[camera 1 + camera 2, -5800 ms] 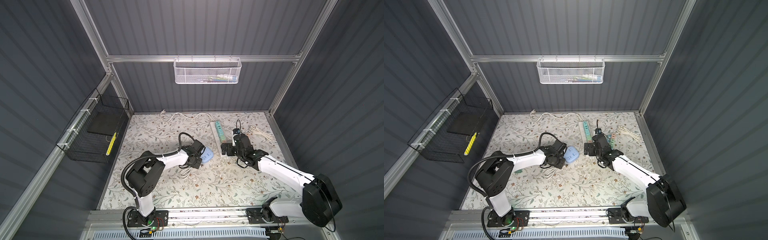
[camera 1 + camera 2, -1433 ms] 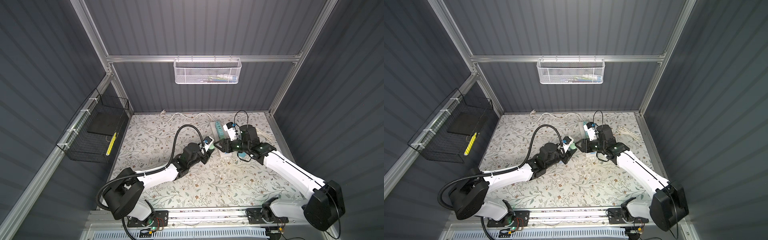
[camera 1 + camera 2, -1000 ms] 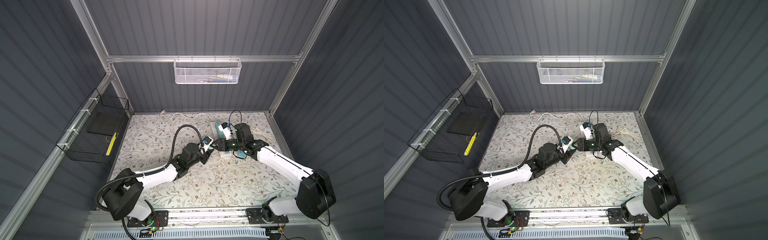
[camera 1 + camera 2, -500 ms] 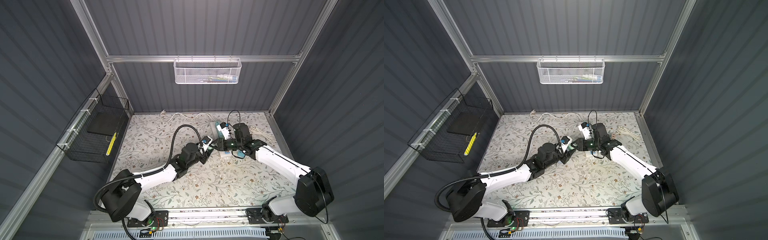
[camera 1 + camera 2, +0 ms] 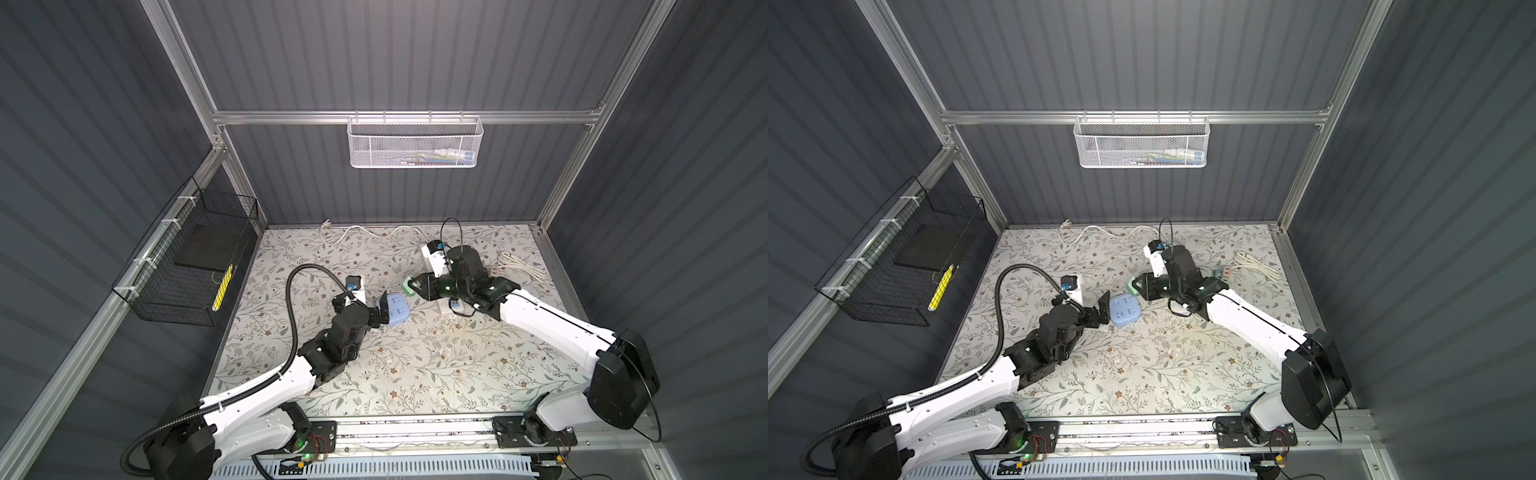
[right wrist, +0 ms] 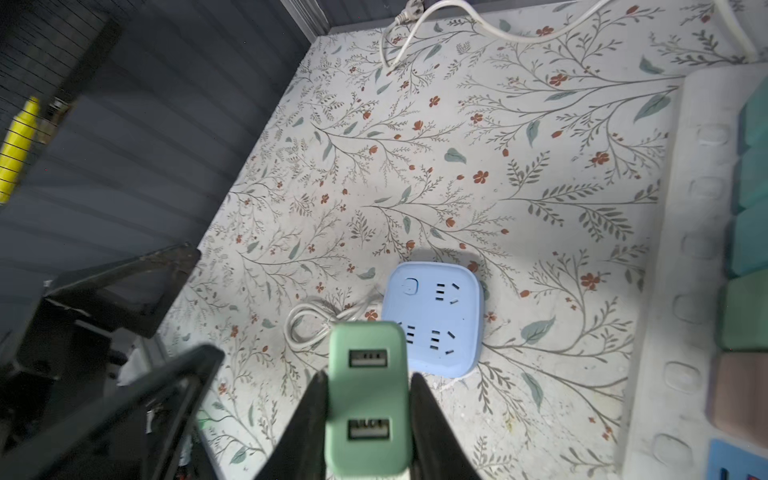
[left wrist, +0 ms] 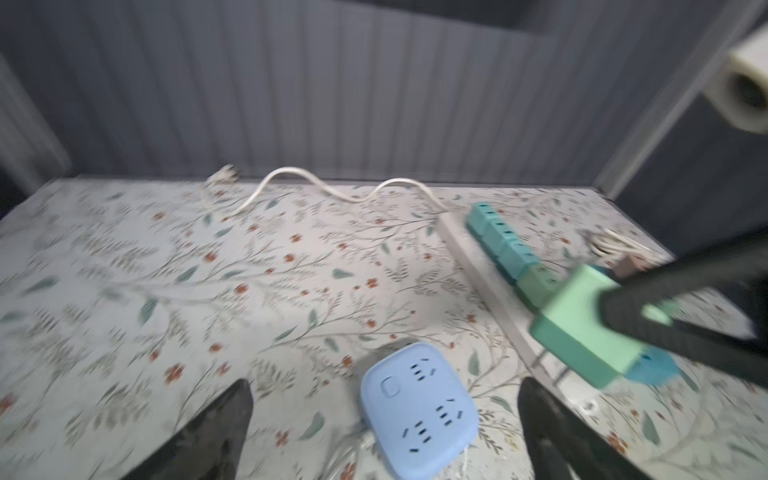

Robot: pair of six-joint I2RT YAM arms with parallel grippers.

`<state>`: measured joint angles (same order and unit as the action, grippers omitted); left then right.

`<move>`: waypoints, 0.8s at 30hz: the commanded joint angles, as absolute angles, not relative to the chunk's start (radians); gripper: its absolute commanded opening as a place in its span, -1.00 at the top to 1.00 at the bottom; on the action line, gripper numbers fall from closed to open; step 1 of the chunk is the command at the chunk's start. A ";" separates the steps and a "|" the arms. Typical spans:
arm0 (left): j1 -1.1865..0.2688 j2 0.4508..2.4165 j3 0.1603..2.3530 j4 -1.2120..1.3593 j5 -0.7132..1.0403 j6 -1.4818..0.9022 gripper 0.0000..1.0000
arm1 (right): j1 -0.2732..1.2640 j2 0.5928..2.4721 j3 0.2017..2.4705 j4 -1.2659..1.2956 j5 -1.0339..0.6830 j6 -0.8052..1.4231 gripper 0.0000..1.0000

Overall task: Insert the plug
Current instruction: 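Grasp the mint-green adapter with the right gripper and open the left gripper, then lower the mint-green adapter with the right gripper onto the blue cube socket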

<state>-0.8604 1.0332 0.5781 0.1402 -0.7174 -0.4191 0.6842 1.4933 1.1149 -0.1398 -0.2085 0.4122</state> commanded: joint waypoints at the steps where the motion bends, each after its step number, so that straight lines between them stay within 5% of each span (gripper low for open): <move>1: -0.847 1.029 0.571 -0.144 -0.940 -0.692 -1.00 | 0.742 1.551 1.133 -0.089 0.017 0.385 0.56; 12: -0.778 1.014 0.493 -0.158 -0.862 -0.788 -1.00 | 0.833 1.704 1.137 -0.005 0.269 0.422 0.59; 24: -0.726 1.036 0.458 -0.106 -0.804 -0.784 -1.00 | 0.842 1.816 1.208 0.021 0.284 0.420 0.59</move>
<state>-0.7349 1.0298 0.4637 -0.1268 -0.8169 -0.7719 0.8387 1.8011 1.1717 -0.0101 0.2554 0.4191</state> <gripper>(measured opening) 0.999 0.291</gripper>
